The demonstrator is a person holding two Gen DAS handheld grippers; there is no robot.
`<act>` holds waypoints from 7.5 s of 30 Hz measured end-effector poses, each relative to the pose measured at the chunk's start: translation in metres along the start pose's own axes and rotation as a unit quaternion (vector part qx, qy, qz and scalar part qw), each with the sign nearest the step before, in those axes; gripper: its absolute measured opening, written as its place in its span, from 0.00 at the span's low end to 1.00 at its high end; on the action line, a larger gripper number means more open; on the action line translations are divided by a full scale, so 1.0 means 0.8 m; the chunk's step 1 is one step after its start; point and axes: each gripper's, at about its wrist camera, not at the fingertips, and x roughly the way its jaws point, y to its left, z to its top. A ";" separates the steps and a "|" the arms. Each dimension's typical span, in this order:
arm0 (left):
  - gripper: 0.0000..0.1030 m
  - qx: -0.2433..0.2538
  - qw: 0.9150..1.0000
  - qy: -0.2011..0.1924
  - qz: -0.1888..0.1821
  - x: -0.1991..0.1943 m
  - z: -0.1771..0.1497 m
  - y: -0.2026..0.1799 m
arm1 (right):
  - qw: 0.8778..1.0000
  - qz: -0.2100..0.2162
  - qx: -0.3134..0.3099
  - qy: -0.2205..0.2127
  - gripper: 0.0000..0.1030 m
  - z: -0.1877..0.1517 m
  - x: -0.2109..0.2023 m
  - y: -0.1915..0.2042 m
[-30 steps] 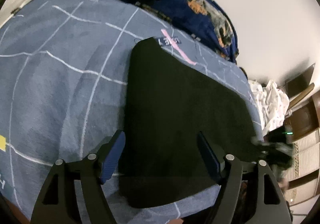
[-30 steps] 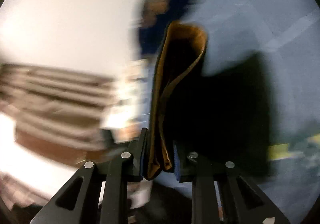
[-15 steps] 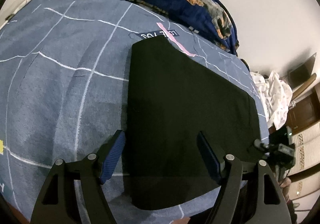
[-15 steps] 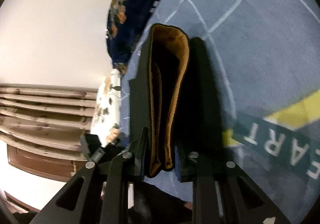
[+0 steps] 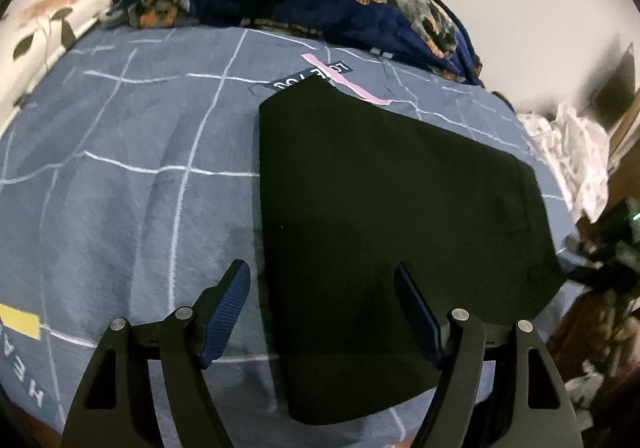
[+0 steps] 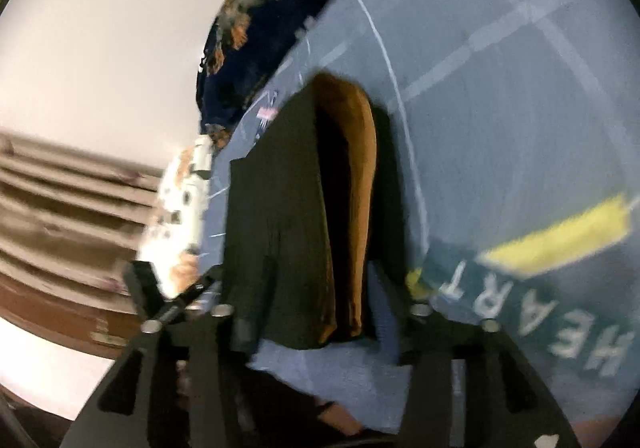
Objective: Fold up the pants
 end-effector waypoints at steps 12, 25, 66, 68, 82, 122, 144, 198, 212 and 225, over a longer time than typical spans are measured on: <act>0.80 0.060 0.997 0.015 0.049 0.030 0.014 -0.016 | 0.999 -0.032 -0.019 0.033 0.60 0.005 0.045 -0.012; 0.88 0.093 0.994 0.017 0.063 0.049 0.020 -0.033 | 0.998 0.006 -0.037 0.049 0.61 0.020 0.064 -0.009; 0.93 0.139 0.986 -0.003 0.087 0.059 0.014 -0.048 | 0.992 -0.002 -0.107 0.067 0.96 0.013 0.079 0.023; 0.93 0.145 0.986 -0.003 0.079 0.058 0.013 -0.048 | 0.994 0.013 -0.089 0.064 0.96 0.015 0.078 0.018; 0.90 0.168 0.983 0.019 0.071 0.058 0.014 -0.057 | 0.997 0.031 -0.031 0.070 0.46 0.020 0.070 -0.015; 0.82 -0.004 0.962 0.131 -0.238 0.068 0.040 -0.002 | 0.987 0.076 -0.045 0.137 0.80 0.018 0.097 0.019; 0.21 -0.075 0.982 0.087 -0.150 0.046 0.029 0.022 | 0.988 0.096 0.037 0.113 0.32 0.016 0.096 -0.022; 0.49 -0.097 0.977 0.118 -0.150 0.053 0.046 0.076 | 0.988 0.109 0.025 0.106 0.28 0.016 0.108 0.022; 0.20 -0.041 0.987 0.072 -0.136 0.062 0.057 0.020 | 0.988 0.115 0.033 0.100 0.28 0.010 0.112 0.014; 0.14 0.031 0.998 0.008 -0.059 0.006 0.061 -0.015 | 0.988 0.126 0.005 0.086 0.28 0.023 0.102 0.044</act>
